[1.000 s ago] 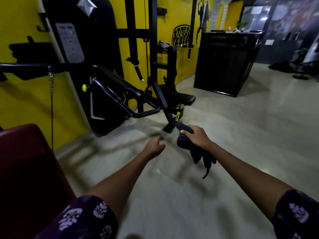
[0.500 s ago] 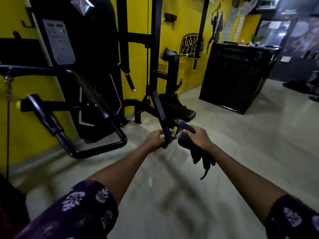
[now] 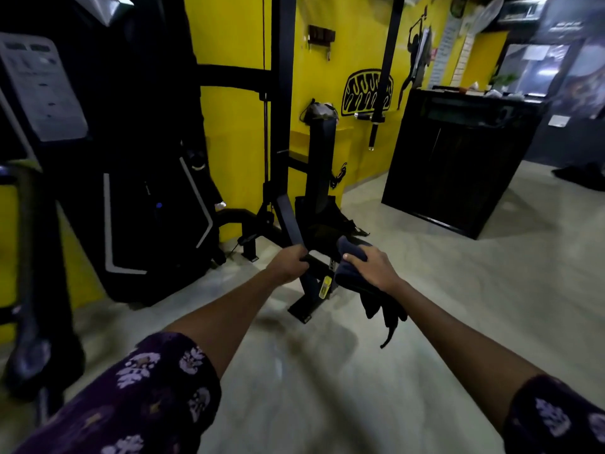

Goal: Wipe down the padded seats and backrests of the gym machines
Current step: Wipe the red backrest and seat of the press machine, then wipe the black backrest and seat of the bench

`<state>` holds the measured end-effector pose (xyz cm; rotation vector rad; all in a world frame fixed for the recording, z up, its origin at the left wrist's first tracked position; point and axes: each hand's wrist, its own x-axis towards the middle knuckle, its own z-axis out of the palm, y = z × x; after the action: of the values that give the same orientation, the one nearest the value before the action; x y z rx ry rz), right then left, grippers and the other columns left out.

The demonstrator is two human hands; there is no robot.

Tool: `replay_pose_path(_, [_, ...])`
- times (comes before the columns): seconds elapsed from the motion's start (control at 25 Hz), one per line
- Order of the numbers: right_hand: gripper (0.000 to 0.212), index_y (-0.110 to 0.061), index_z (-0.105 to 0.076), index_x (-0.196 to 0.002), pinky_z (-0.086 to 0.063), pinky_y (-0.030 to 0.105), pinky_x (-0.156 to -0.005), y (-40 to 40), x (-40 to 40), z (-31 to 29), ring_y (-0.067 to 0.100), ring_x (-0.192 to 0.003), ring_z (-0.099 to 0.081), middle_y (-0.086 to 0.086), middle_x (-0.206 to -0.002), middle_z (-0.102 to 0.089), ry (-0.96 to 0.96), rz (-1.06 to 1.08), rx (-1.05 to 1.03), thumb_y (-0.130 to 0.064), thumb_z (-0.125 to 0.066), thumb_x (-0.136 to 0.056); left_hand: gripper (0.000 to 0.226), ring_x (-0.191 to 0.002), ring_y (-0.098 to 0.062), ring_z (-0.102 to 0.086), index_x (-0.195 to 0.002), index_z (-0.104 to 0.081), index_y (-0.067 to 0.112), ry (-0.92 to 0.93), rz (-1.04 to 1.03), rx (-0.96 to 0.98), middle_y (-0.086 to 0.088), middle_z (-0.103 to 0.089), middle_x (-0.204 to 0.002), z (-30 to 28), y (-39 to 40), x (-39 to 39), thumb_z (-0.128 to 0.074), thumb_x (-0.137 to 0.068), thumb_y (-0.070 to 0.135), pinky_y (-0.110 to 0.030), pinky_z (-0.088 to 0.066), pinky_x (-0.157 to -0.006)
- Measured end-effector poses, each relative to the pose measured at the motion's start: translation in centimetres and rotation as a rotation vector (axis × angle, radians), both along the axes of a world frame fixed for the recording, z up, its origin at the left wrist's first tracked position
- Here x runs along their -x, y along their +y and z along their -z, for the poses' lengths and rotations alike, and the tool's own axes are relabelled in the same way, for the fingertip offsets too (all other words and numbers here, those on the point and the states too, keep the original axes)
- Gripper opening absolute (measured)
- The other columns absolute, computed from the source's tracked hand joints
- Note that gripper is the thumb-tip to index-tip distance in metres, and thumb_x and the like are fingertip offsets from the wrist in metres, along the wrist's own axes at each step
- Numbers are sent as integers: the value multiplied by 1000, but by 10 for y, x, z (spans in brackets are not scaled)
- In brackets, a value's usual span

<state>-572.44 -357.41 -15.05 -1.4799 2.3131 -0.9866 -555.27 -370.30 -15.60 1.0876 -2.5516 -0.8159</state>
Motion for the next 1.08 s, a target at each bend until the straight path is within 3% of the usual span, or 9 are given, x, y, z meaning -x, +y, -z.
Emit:
replay_pose_path(0.08, [19, -17, -56, -85, -45, 37, -77, -33, 27, -4, 28, -88, -61, 8, -86, -63, -3, -1, -9, -35, -57, -92, 28, -109, -32, -54, -115, -54, -3, 1, 19, 2, -21, -57, -119, -5, -41, 30, -52, -91, 10, -35, -43, -85])
replay_pose_path(0.2, [18, -19, -55, -83, -44, 35, -73, -85, 73, -7, 27, -85, -61, 8, -86, -63, -4, 12, -2, -35, -57, -92, 6, -81, -29, -50, -88, -46, 3, 10, 16, 33, -18, -51, -91, -14, -103, 84, -48, -91, 7, -31, -31, -65])
replay_pose_path(0.32, [21, -16, -58, -86, -43, 34, -71, -131, 128, -3, 27, -85, -62, 8, -89, -66, 27, -2, -26, -36, -57, -92, 6, -84, -27, -48, -94, -50, 0, -36, 75, 91, -18, -50, -97, -9, -146, 136, -47, -94, 5, -26, -23, -61])
replay_pose_path(0.56, [33, -3, -63, -103, -38, 35, -69, -228, 246, 1, 31, -89, -60, 17, -96, -65, 96, -77, -11, -34, -56, -94, 23, -103, -36, -54, -112, -56, -3, -45, 54, 88, -21, -55, -114, 9, -240, 235, -46, -96, 11, -35, -38, -77])
replay_pose_path(0.68, [34, -1, -62, -104, -34, 33, -65, -277, 300, -6, 32, -91, -60, 19, -97, -65, 90, -162, -29, -33, -55, -95, 34, -112, -32, -53, -126, -51, -2, -52, -47, 101, -20, -53, -126, 1, -276, 279, -47, -97, 14, -29, -38, -79])
replay_pose_path(0.84, [37, -4, -63, -110, -39, 32, -70, -338, 351, -21, 32, -97, -60, 17, -103, -65, 74, -215, 3, -36, -56, -93, 36, -119, -30, -49, -126, -51, 1, -11, -131, 84, -16, -53, -130, -15, -316, 328, -52, -91, 9, -32, -39, -92])
replay_pose_path(1.08, [32, -10, -63, -102, -35, 28, -64, -444, 420, -19, 28, -90, -62, 12, -95, -64, 74, -329, 5, -40, -57, -92, 38, -127, -27, -44, -130, -49, 4, 118, -257, 170, -12, -47, -136, -33, -398, 389, -54, -93, 12, -31, -35, -102])
